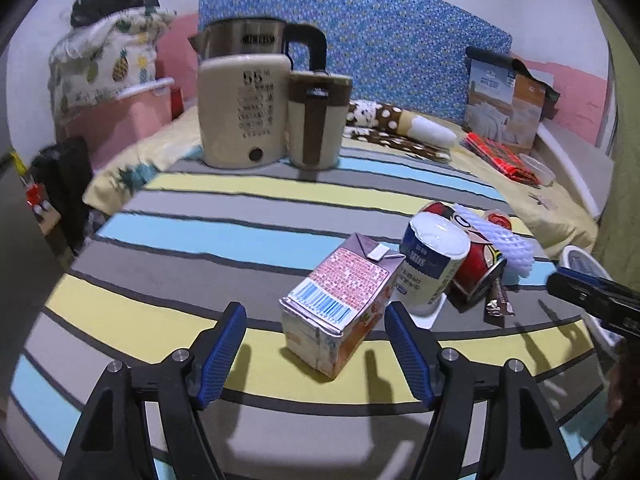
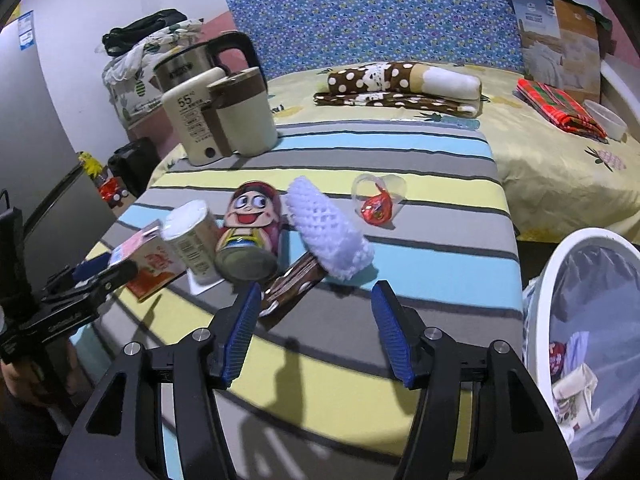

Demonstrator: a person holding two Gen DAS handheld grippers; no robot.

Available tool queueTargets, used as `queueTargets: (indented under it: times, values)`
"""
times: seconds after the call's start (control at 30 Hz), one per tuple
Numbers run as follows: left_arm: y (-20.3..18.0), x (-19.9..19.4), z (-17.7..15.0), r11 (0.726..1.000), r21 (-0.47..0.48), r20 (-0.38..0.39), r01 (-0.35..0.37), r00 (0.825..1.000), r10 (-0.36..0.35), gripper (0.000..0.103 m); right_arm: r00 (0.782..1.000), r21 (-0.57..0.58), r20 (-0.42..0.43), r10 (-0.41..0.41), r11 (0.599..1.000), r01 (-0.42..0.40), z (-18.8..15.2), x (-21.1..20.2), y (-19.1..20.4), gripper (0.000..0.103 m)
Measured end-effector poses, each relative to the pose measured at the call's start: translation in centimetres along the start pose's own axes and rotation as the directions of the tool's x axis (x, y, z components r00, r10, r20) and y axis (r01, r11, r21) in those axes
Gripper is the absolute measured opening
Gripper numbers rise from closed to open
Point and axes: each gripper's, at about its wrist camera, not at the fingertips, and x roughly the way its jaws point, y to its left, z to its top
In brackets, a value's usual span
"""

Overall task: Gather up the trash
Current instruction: 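Grasp the pink juice box with the left tool while the right tool grasps the white foam sleeve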

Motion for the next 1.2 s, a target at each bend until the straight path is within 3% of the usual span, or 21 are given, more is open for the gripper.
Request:
queueTargets:
  times: [0.4, 0.47, 0.5, 0.53, 0.63, 1.2]
  values:
    - [0.0, 2.2, 0.4, 0.999, 0.000, -0.080, 0.036, 0.996, -0.036, 0.071, 1.000, -0.009, -0.027, 0.014, 1.000, -0.015, 1.3, 2.4, -1.1, 0.059]
    - [-0.4, 2.2, 0.4, 0.999, 0.010, -0.076, 0.039, 0.996, -0.038, 0.058, 0.999, -0.004, -0.039, 0.031, 0.999, -0.032, 1.3, 2.7, -1.2, 0.058]
    - [-0.4, 2.1, 0.4, 0.999, 0.013, -0.075, 0.036, 0.997, -0.035, 0.055, 0.998, 0.008, -0.046, 0.043, 0.999, -0.043, 1.1, 2.8, -1.3, 0.050]
    - [-0.6, 2.1, 0.4, 0.999, 0.017, -0.076, 0.030, 0.997, -0.028, 0.050, 0.997, 0.015, -0.053, 0.048, 0.999, -0.047, 1.1, 2.9, -1.3, 0.036]
    - [-0.9, 1.8, 0.2, 1.000, 0.018, -0.069, 0.023, 0.997, -0.022, 0.041, 0.998, 0.021, -0.052, 0.046, 0.999, -0.045, 0.7, 2.6, -1.2, 0.023]
    - [-1.8, -2.3, -1.3, 1.000, -0.009, 0.016, -0.018, 1.000, 0.018, 0.034, 0.996, 0.061, 0.050, 0.078, 0.995, -0.081, -0.9, -2.8, -0.9, 0.018]
